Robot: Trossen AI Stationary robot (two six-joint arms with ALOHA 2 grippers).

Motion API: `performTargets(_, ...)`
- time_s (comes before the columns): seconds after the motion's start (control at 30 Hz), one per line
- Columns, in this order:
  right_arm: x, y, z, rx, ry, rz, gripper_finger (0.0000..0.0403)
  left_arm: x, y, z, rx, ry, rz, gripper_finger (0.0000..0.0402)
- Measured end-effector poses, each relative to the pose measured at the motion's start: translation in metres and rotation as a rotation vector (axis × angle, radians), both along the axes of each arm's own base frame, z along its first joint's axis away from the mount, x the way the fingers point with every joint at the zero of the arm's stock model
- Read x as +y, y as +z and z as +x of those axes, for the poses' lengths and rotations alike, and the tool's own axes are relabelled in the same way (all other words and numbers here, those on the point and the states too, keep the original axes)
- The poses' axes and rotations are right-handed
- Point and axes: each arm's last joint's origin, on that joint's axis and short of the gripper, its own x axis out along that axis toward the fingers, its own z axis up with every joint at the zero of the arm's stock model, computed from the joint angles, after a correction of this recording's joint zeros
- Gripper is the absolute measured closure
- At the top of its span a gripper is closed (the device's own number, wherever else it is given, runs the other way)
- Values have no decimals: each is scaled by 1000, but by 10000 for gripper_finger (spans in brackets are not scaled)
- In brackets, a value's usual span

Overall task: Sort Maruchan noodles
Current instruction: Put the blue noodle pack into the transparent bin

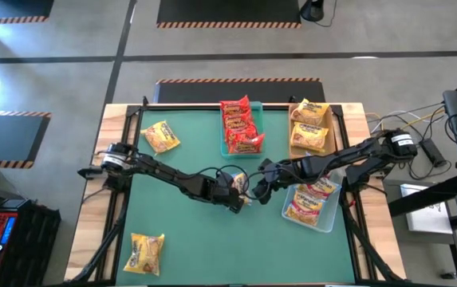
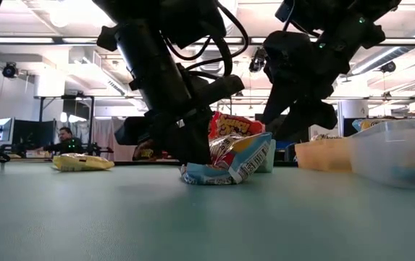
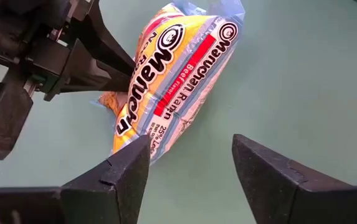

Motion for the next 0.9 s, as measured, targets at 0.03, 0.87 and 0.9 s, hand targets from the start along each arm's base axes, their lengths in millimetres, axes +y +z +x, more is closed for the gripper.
performTargets(0.03,0,0,0,-3,0,7,181,0,0,0,-2,0,-1,365)
performTargets(0.87,3,-38,32,-97,-70,104,115,-5,-8,3,-42,100,-59,365)
performTargets(0.9,3,-40,33,-94,-73,101,115,-6,-9,3,-44,99,-60,365)
